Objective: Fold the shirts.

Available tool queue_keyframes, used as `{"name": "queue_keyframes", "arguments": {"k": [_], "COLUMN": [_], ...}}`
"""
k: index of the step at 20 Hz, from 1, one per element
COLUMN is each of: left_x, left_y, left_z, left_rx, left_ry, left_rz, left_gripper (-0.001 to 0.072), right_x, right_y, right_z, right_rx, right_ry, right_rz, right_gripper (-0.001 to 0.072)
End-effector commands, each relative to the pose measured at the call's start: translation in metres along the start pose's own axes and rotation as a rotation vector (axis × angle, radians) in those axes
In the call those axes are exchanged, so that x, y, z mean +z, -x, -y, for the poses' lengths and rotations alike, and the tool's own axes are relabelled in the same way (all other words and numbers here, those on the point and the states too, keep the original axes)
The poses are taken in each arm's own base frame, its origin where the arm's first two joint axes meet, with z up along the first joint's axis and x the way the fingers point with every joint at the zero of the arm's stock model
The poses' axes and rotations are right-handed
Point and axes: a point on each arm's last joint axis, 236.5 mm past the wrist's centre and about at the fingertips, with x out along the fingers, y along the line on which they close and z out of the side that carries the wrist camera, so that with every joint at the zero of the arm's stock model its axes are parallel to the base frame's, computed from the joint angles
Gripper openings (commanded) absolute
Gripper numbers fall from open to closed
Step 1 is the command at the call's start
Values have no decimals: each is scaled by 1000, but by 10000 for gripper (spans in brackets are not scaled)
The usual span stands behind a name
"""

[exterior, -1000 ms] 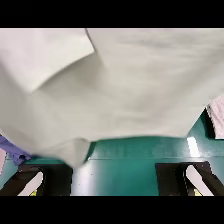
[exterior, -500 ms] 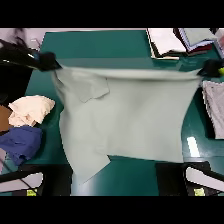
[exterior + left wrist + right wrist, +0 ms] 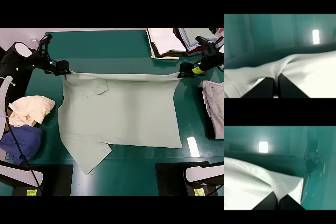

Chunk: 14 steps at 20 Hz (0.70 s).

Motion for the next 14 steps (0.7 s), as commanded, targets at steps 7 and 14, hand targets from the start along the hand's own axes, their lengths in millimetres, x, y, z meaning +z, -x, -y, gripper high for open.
{"name": "queue_keyframes", "arguments": {"k": [7,14], "left_x": [-124,-131], "left_y": [-37,-1], "left_z": [-34,-29], "left_rx": [24,73], "left_ry": [96,100], "left_rz": [-365,-373], "left_gripper": [30,539], "right_x": [-78,-69], "right_y": [-45,-11], "right_z": [10,-16], "right_rx": [-3,89], "right_ry": [-58,-97], "right_rz": [-97,0], "right_gripper": [15,512]}}
